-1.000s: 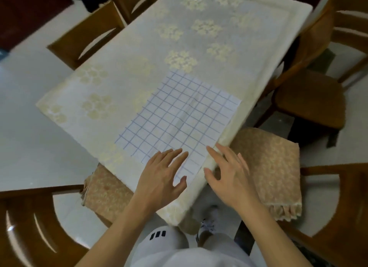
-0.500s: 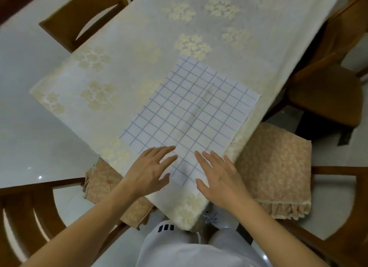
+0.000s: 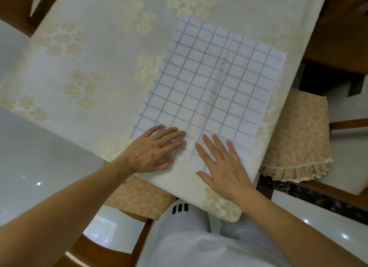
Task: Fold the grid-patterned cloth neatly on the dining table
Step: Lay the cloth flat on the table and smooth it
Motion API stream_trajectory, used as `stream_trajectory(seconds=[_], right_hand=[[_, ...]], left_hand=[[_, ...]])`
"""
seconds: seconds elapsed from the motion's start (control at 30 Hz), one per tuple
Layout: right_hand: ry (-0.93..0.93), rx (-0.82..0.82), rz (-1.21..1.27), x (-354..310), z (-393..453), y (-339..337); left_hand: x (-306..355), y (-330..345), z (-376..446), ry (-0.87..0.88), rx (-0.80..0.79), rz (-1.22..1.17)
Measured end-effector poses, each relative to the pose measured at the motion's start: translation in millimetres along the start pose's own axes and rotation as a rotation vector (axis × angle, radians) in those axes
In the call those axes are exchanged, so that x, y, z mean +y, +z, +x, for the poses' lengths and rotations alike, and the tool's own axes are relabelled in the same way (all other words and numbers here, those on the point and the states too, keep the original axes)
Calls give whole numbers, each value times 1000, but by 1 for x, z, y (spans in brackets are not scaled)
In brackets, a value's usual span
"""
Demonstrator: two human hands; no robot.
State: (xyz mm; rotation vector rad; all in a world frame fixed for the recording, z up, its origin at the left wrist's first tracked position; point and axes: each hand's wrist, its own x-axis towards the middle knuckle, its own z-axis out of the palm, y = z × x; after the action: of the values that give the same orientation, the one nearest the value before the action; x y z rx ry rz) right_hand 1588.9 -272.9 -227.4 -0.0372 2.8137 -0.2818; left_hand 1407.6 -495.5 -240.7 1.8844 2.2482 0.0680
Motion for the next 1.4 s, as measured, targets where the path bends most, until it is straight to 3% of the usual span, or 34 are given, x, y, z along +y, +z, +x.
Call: stream_trajectory(seconds=[0.23, 0.6, 0.97, 1.4], right_hand=[[1, 44, -74, 2, 10, 21], [-63, 314, -168, 1, 9, 37], [100, 264, -94, -16, 18, 30], [95, 199, -52, -20, 7, 27]], left_hand=[[-26, 7, 8, 132, 14, 30], [-30, 10, 10, 153, 46, 37], [-20, 4, 17, 76, 52, -6], [-2, -7, 10, -56, 18, -93]])
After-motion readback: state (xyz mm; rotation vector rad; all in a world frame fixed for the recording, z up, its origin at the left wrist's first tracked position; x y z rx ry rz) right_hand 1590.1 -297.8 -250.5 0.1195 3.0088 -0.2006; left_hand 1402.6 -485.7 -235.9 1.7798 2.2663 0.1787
